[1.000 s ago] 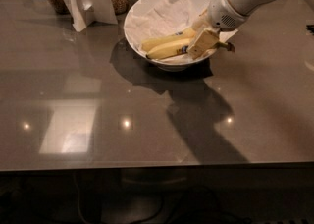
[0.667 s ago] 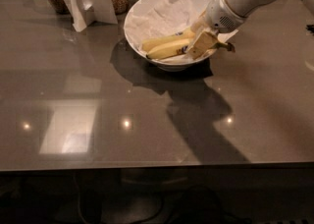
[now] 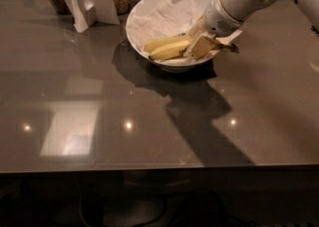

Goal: Pick banana from white bowl

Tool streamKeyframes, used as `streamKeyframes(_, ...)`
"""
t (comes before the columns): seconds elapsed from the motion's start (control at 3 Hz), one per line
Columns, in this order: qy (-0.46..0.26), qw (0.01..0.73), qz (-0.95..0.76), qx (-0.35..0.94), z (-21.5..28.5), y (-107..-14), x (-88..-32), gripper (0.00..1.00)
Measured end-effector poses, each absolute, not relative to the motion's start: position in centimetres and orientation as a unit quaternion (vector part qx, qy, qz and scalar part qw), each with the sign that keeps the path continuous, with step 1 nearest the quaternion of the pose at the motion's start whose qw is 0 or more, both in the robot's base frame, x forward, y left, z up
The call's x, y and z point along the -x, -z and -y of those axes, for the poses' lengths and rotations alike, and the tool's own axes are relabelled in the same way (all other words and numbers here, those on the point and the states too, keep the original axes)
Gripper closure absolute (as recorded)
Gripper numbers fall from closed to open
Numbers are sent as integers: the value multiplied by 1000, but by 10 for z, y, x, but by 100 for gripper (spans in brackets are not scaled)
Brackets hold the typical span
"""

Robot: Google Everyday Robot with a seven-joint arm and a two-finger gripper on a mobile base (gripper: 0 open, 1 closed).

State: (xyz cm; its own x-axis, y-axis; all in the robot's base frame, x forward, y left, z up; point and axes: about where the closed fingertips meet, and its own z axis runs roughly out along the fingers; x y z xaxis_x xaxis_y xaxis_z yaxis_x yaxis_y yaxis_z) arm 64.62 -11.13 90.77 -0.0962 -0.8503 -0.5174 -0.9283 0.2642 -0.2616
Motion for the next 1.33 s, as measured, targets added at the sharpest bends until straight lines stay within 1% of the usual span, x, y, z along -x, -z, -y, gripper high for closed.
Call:
streamKeyframes(0.33, -69, 291, -737, 606, 108, -902, -647, 46)
streamKeyframes(0.67, -70, 289, -735, 609, 106, -900, -647, 65)
streamKeyframes(1.0, -69, 289, -733, 612, 106, -902, -646, 88)
streamKeyframes(1.33, -64, 289, -729, 618, 109, -910, -642, 100)
